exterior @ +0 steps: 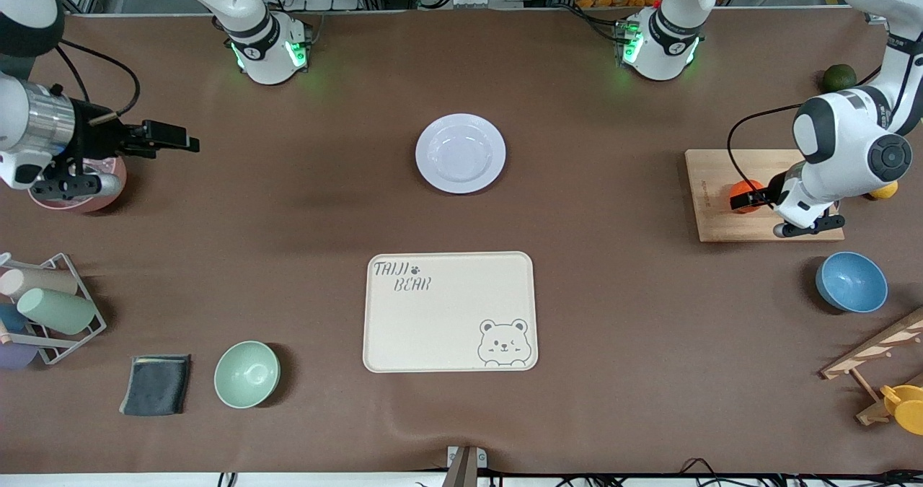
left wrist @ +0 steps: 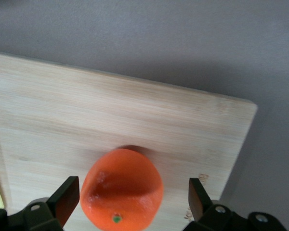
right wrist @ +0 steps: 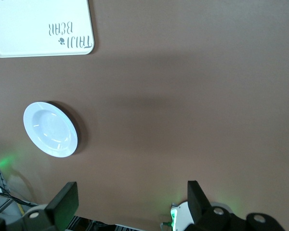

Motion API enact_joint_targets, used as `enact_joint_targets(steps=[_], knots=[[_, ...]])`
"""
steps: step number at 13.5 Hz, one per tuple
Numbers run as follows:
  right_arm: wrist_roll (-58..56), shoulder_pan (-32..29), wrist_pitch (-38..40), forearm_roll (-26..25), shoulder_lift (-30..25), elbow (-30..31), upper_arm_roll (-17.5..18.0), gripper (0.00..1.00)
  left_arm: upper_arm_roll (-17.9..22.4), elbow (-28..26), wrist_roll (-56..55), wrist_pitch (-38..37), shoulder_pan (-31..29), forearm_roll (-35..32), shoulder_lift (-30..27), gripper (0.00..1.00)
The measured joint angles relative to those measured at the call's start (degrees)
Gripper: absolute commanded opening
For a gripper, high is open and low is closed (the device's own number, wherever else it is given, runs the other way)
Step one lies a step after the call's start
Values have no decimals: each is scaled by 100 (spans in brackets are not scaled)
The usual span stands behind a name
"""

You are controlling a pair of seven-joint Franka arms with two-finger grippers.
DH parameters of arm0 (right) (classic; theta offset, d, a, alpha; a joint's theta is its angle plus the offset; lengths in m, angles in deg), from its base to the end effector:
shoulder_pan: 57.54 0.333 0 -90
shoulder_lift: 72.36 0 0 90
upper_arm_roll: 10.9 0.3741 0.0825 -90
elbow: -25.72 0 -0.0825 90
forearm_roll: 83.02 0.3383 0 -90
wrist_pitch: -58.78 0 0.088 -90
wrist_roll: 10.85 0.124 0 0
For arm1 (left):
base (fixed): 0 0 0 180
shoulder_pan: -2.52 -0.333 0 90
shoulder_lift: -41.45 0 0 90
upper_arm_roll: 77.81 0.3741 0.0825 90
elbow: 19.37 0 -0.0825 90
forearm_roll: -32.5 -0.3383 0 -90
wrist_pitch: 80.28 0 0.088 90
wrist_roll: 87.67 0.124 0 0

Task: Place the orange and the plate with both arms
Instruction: 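Lower the left gripper around the orange and close it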

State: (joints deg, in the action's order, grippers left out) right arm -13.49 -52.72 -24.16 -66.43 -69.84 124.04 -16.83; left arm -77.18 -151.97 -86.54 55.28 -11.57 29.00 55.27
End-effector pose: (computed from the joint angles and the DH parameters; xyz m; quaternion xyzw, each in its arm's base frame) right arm 0.4939 0.0298 0.5809 -0.9778 -0.0080 0.1491 0.1469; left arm 0.4720 0.1254 0.3020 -0.9908 -0.0941 0.0965 0.0073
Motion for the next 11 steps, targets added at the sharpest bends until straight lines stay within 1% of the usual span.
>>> enact_joint_targets(steps=[2,5,8,9,11], knots=[[-4,275,-259,11,177,8,5,100,0,-3,0,55,-21,-17,93,100],[-1,662,-397,21,374,8,13,100,-1,-6,0,62,-79,-17,180,100],[-1,731,-335,104,393,-14,8,100,0,-25,0,62,-136,-19,251,100],[-2,726,-269,109,386,-28,-9,100,-1,-39,0,67,-152,-19,259,91],[-14,716,-171,116,363,-34,-36,100,-1,-83,3,136,-212,-35,259,46]])
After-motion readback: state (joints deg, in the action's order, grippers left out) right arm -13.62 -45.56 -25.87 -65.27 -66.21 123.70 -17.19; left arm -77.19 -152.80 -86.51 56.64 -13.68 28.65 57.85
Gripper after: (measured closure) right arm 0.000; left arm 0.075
